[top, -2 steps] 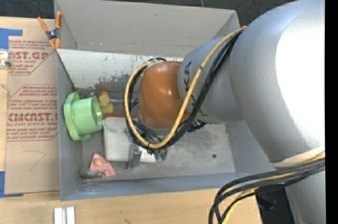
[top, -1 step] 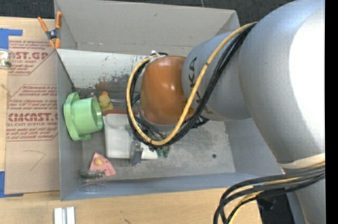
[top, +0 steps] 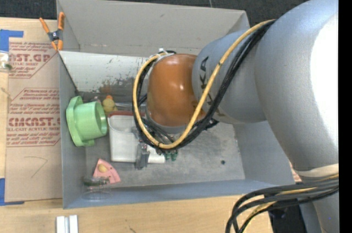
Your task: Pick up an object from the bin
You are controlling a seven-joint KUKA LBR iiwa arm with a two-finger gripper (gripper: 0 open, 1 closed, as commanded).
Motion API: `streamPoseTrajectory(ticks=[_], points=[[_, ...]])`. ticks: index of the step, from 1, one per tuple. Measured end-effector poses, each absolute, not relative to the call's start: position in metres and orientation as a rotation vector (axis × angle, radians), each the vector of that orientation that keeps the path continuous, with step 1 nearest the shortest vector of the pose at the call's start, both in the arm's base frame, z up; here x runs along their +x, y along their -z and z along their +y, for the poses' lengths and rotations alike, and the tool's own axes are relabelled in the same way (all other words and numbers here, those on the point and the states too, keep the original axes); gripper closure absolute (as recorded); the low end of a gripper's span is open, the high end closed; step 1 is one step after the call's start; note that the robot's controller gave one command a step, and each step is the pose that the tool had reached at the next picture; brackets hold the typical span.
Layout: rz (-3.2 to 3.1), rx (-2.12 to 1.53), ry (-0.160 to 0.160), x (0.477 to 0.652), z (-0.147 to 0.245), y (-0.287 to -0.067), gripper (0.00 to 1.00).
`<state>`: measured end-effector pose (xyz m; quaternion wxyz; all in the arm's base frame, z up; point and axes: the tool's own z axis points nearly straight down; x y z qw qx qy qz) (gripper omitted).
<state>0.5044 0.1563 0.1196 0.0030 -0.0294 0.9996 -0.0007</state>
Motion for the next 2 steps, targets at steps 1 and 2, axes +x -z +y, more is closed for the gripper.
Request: streamPoseTrajectory(ticks=[1, 2], points=[[3.134, -0.091, 0.002, 0.5045, 0.1563, -0.1278, 1.0], [3.141, -0.092, 0.005, 0.5027, 0.1559, -0.1375, 1.0]])
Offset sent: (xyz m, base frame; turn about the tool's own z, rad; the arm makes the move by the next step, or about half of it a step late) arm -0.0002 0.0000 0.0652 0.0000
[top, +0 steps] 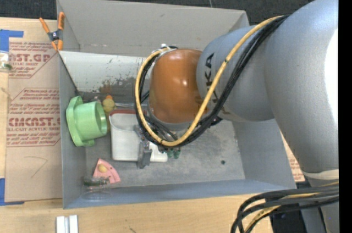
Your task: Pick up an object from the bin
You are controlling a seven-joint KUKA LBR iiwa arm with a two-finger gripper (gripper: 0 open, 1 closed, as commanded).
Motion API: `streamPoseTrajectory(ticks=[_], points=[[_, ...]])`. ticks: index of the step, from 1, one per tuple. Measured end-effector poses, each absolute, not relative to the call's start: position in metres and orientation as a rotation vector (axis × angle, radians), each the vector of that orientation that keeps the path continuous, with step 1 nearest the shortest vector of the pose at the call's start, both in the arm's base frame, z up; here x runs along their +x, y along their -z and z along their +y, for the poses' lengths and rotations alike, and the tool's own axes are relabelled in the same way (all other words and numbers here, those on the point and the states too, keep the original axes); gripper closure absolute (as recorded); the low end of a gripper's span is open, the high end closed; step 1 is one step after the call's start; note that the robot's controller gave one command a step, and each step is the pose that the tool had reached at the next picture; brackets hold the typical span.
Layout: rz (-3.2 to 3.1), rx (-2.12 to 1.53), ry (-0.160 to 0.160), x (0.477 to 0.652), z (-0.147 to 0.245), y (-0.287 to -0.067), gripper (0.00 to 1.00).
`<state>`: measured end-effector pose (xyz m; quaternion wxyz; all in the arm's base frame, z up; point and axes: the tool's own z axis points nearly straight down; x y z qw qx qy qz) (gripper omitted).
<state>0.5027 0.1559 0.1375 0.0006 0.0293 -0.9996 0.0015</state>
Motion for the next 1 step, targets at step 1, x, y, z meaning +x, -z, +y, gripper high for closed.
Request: streamPoseTrajectory(ticks=[1], points=[[-3.139, 0.092, -0.005, 0.5025, 0.1559, -0.1554, 1.0]])
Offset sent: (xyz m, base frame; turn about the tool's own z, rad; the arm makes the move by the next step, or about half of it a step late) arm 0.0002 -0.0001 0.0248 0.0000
